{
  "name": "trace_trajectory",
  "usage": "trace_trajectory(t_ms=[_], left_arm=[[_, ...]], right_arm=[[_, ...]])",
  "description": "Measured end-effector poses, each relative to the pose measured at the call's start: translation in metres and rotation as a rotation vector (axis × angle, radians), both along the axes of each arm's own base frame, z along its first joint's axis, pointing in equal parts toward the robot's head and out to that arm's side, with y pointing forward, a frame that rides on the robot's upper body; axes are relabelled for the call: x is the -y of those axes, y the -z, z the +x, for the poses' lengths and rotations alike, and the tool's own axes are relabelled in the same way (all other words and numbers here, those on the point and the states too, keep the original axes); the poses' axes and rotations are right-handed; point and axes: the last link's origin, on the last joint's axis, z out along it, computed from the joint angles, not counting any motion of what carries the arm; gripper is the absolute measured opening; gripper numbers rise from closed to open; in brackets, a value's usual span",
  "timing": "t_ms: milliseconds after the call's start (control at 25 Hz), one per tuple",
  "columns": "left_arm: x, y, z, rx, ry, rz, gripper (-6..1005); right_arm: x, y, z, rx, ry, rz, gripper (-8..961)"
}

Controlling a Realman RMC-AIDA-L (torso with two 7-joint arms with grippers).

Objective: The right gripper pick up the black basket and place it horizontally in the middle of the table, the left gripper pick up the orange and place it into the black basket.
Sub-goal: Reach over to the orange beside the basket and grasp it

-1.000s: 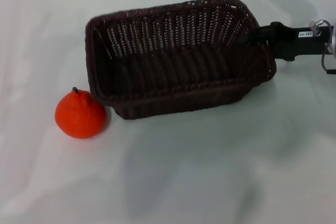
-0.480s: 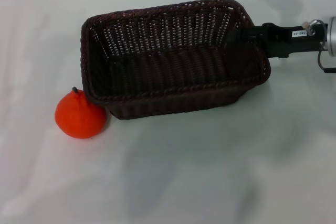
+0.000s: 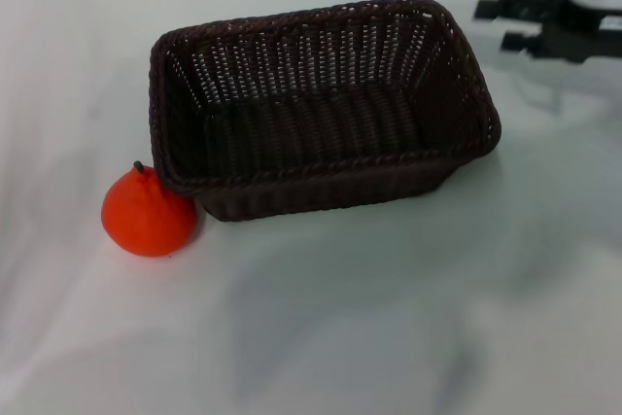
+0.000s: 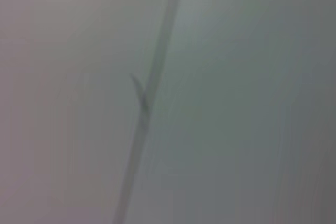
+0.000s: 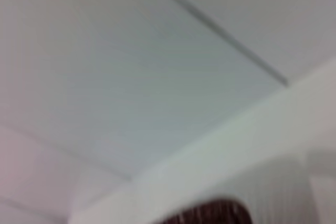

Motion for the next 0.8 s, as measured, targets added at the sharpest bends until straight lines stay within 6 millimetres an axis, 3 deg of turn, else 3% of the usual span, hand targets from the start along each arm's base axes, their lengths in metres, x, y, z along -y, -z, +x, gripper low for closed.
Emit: trace_trajectory(t_ms=[160, 400, 800], left_arm=[[0.005, 0.013, -0.007, -0.092, 0.035, -0.243, 711], [0.011, 0.034, -0.013, -0.150, 0.029, -0.495, 705], [0.010, 0.057, -0.010, -0.181, 0.013, -0.598, 699]], right_arm=[[-0.001, -0.018, 0.005, -0.030, -0.002, 0.096, 929], [-0.013, -0.027, 0.005, -0.004, 0.005, 0.152, 928], [-0.030, -0.025, -0.008, 0.025, -0.021, 0.175, 927]])
